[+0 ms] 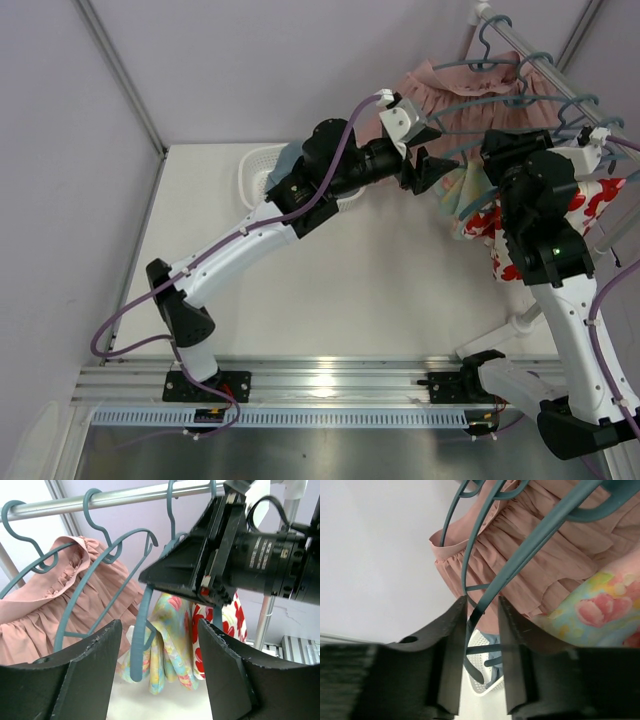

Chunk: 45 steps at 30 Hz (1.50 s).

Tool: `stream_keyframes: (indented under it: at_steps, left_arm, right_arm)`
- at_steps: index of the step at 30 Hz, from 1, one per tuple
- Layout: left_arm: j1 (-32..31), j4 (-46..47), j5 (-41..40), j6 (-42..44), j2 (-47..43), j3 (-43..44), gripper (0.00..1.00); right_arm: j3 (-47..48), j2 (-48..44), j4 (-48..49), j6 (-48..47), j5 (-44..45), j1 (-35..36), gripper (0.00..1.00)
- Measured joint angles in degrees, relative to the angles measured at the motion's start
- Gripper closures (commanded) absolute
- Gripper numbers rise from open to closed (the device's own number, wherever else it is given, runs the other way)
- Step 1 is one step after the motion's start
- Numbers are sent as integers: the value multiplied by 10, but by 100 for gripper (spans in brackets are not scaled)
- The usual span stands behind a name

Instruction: Place the skirt on the hanger

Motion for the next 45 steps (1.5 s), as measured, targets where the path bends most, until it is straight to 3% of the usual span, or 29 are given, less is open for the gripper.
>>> stream_keyframes:
  at_steps: [11, 18, 21, 24, 30, 34, 37, 45]
  left_arm:
    - [0, 14, -5, 2, -28, -45, 30]
    - [0, 8, -20, 5, -59, -73, 20]
    - [0, -9, -38, 3, -77, -83, 8]
    - [0, -30, -68, -6, -109, -112, 5]
    - [0, -88, -158, -54, -227, -233, 0]
    - [9, -149, -223, -113, -337, -321, 0]
    - [14, -196, -269, -152, -429, -385, 1]
    - [41, -388, -392, -282, -645, -484, 0]
  right_arm:
    - [3, -4, -12, 0, -14, 0, 27]
    - [4, -19, -57, -4, -61, 0, 20]
    - [7, -32, -80, -18, -85, 0, 16]
    - [17, -49, -101, -40, -111, 0, 14]
    - [57, -69, -123, -81, -212, 0, 8]
    - [62, -87, -150, -112, -238, 3, 1]
    - [66, -102, -166, -147, -262, 3, 1]
    - [42, -118, -144, -238, -509, 4, 1]
